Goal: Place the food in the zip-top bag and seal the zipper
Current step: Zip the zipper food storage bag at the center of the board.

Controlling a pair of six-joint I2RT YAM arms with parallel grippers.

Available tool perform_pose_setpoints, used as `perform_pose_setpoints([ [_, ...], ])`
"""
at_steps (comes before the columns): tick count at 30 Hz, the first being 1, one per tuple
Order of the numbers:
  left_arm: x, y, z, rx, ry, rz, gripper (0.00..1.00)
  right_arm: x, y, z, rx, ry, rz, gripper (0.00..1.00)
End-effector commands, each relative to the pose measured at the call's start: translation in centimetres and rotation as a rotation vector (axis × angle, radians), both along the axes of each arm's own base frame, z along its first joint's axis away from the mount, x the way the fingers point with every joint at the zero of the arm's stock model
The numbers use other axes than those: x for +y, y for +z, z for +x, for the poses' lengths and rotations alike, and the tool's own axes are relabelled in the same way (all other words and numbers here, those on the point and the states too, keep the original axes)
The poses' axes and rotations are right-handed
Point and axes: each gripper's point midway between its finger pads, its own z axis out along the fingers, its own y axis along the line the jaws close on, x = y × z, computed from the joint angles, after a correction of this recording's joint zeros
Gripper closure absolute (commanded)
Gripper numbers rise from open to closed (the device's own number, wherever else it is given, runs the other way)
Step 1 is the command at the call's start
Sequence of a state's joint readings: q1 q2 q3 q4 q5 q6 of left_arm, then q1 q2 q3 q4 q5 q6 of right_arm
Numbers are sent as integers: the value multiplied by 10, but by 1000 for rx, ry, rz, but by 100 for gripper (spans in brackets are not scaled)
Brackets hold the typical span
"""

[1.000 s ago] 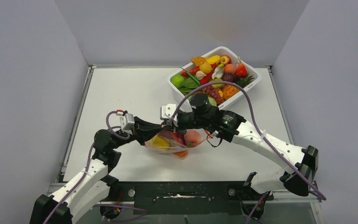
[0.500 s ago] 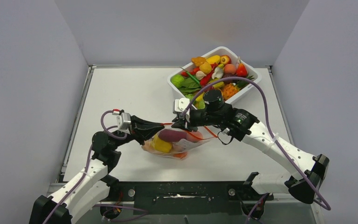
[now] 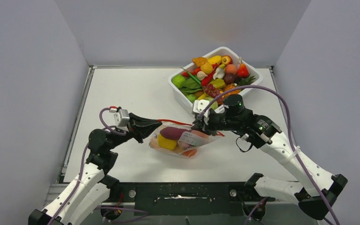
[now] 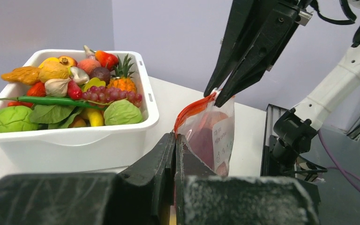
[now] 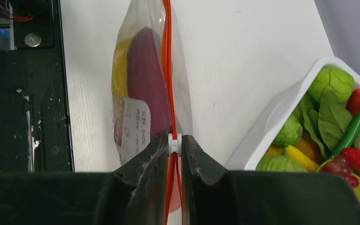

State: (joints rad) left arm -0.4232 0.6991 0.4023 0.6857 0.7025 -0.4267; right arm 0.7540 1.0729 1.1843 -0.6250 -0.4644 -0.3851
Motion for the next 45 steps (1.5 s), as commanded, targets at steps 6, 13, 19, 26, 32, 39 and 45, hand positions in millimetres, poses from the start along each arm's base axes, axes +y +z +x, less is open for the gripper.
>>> perform_pose_setpoints([
  [6,19,16,18,-38,135,99,100,-63,-11,-7,20,-170,-97,100],
  [13,29,11,26,-10,189,115,100,-89,-6,-12,-6,-244,-154,100],
  [19,38,1,36,17,243,191,100,-115,-1,-21,-19,-305,-207,100],
  [26,46,-6,42,52,268,197,100,-128,3,-35,-24,-319,-212,100],
  [32,48,5,40,34,281,166,100,-106,2,-32,9,-258,-148,100],
  [39,76,35,47,-15,471,156,100,-30,32,-44,108,18,150,100],
  [45,129,67,48,-79,774,148,100,14,31,-56,270,130,339,100],
])
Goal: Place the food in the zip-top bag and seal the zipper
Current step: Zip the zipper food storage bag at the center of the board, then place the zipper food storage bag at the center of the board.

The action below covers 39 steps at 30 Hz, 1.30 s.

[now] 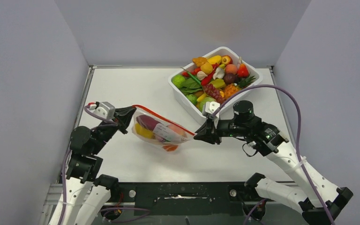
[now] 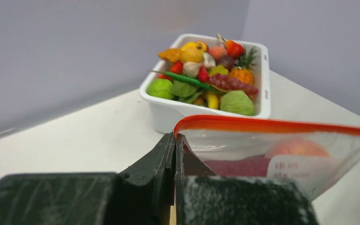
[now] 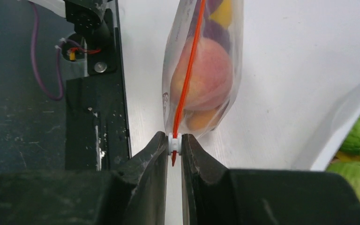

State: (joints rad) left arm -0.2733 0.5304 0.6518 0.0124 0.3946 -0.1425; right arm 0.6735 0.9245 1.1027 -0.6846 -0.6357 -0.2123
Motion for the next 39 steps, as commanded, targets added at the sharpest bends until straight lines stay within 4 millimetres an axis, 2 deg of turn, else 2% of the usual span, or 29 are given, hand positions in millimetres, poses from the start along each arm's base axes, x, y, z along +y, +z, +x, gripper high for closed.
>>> perform_pose_setpoints([
  [1,52,52,2,-157,288,15,100,47,26,-16,59,124,276,100],
  [4,71,44,10,-140,401,42,100,69,10,-16,46,110,296,100],
  [6,82,30,19,-94,472,57,100,77,-2,-7,67,62,297,100],
  [9,87,13,29,-46,510,70,100,82,-18,13,117,-33,283,100],
  [12,88,-3,40,-11,531,75,100,79,-35,35,162,-111,241,100],
  [14,90,-7,48,5,554,75,100,67,-39,58,193,-197,252,99],
  [17,85,-29,62,52,545,101,100,53,-46,85,233,-303,297,96],
  [21,73,-43,76,85,499,122,100,52,-70,103,240,-375,286,89],
  [23,71,-48,81,101,495,122,100,52,-75,109,255,-404,266,82],
  [28,71,-50,88,132,515,107,100,38,-63,127,208,-515,244,57],
  [30,72,-38,89,125,525,89,97,31,-53,132,182,-554,245,49],
  [34,70,-27,84,151,508,66,80,14,-25,129,122,-600,244,31],
  [37,66,-15,76,169,490,9,68,0,-3,125,103,-654,261,23],
  [39,63,-7,70,176,465,-19,49,-8,10,121,102,-687,283,18],
])
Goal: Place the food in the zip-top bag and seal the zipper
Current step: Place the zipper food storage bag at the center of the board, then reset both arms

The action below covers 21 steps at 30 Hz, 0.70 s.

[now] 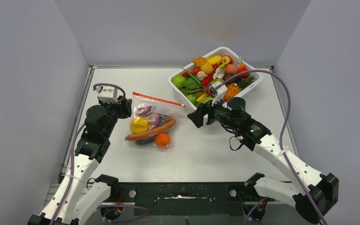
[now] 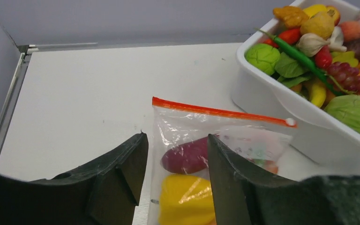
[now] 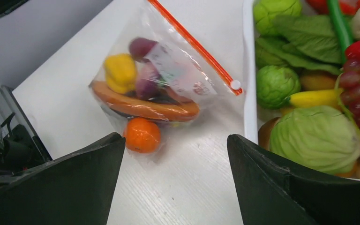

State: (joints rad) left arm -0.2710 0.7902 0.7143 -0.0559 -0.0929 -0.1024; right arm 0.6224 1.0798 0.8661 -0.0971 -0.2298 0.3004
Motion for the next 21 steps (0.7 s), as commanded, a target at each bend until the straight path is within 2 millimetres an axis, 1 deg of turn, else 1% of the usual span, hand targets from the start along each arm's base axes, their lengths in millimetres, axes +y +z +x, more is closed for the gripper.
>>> perform_pose_setpoints([
  [1,-6,54,-14,-81,-29,-120,43,-24,62,-1,-94,-116,51,16],
  [2,-8,58,-17,-77,-41,-131,39,-29,66,-2,-92,-131,47,15],
  [4,-11,62,-22,-58,-54,-164,33,-39,73,-3,-72,-185,40,8],
  [6,-15,68,-28,-37,-66,-213,31,-50,81,-4,-52,-245,40,0],
  [7,-18,73,-32,-31,-83,-235,30,-55,84,-7,-48,-264,45,2],
  [10,-30,77,-43,-14,-147,-274,29,-73,94,-9,-43,-370,89,2],
  [13,-47,81,-55,-20,-244,-295,29,-103,95,-4,-13,-552,88,2],
  [15,-57,77,-60,-12,-291,-333,29,-121,93,-2,12,-660,78,2],
  [18,-61,71,-60,30,-265,-433,28,-137,90,-3,17,-742,45,2],
  [21,-60,64,-59,58,-234,-483,28,-144,88,-6,3,-759,27,2],
])
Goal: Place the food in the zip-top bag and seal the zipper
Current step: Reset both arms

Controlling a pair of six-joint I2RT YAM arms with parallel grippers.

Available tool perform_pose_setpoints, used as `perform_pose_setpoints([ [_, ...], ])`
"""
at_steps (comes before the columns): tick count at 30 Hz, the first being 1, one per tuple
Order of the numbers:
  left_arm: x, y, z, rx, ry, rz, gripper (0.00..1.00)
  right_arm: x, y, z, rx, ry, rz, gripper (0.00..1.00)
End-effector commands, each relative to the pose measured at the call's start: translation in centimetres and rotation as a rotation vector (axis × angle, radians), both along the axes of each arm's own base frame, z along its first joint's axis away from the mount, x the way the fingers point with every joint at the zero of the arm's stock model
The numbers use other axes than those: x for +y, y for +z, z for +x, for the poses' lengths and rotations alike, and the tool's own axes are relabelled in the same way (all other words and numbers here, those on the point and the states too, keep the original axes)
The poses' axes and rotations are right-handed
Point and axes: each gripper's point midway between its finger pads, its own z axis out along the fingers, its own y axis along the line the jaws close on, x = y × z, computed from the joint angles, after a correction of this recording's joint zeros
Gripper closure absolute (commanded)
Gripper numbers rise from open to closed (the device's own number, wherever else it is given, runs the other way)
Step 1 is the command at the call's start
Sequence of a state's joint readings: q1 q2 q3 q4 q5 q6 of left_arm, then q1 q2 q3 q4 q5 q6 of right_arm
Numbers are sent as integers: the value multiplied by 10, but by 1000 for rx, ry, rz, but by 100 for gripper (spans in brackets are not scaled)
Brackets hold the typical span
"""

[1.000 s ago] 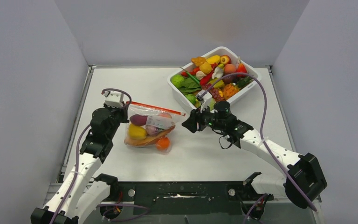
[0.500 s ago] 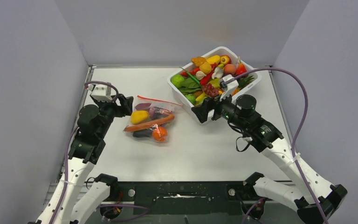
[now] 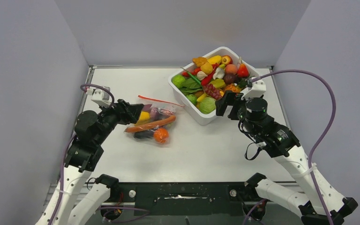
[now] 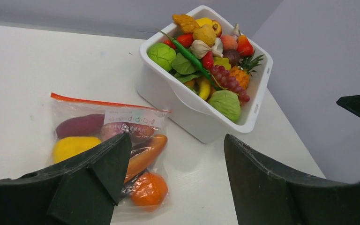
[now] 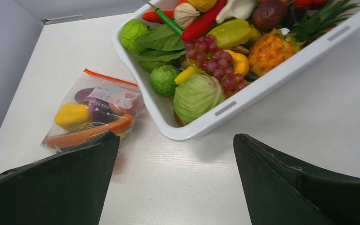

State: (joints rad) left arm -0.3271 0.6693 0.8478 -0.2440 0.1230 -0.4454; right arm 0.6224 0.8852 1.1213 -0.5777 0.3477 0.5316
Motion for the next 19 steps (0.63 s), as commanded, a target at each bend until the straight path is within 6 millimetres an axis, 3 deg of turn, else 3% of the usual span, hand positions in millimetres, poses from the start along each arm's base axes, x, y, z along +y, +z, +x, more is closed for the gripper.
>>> perform_pose_setpoints([
  [1,-5,4,-2,25,1,-120,28,-30,11,-2,-35,-144,-2,2],
  [7,-15,-14,-1,64,-43,-130,27,-31,10,-7,-59,-148,52,3],
  [14,-23,5,-7,-25,-104,-160,26,-32,10,-12,-59,-138,67,2],
  [19,-23,4,-1,-4,-95,-143,26,-29,12,-14,-64,-119,79,2],
])
